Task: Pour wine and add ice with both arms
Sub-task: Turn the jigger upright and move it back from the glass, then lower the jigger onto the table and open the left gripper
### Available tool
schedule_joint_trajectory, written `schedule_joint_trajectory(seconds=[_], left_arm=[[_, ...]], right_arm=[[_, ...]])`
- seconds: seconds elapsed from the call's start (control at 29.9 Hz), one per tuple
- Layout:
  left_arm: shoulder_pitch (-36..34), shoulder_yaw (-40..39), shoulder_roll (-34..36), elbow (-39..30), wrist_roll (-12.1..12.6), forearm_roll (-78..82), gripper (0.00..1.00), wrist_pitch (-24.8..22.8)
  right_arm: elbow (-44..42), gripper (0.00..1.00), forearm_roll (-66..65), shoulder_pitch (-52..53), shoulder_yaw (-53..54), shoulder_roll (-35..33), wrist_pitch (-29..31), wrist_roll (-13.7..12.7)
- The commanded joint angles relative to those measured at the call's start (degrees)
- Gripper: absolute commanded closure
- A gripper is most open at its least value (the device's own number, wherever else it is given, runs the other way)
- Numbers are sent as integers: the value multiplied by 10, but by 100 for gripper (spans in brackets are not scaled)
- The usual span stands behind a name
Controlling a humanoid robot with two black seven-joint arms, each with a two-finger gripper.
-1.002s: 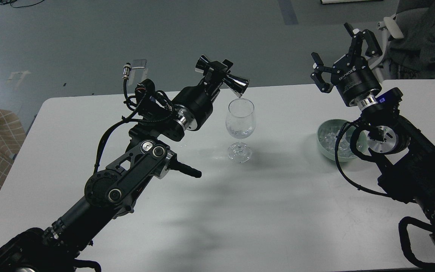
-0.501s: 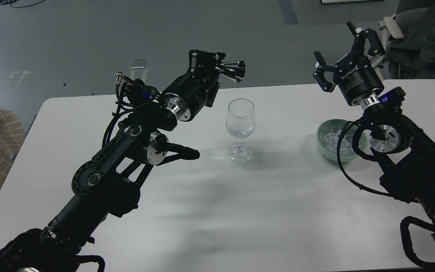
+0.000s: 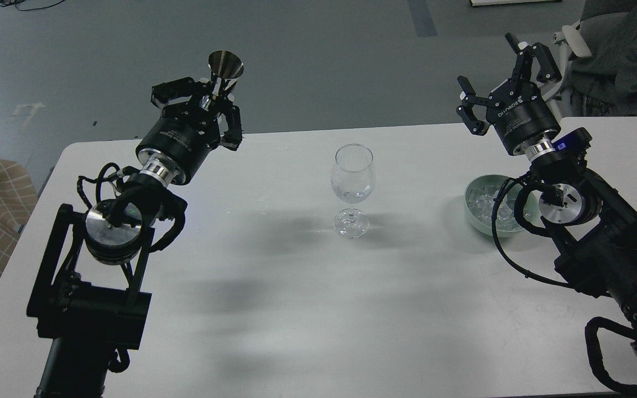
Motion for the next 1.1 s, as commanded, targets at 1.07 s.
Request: schedule_joint_trajectory(seconds=[1.07], left_arm=[[187,-62,-1,40,-2,-8,78,-35]], right_arm=[[1,0,0,-3,-3,4,-10,-1]])
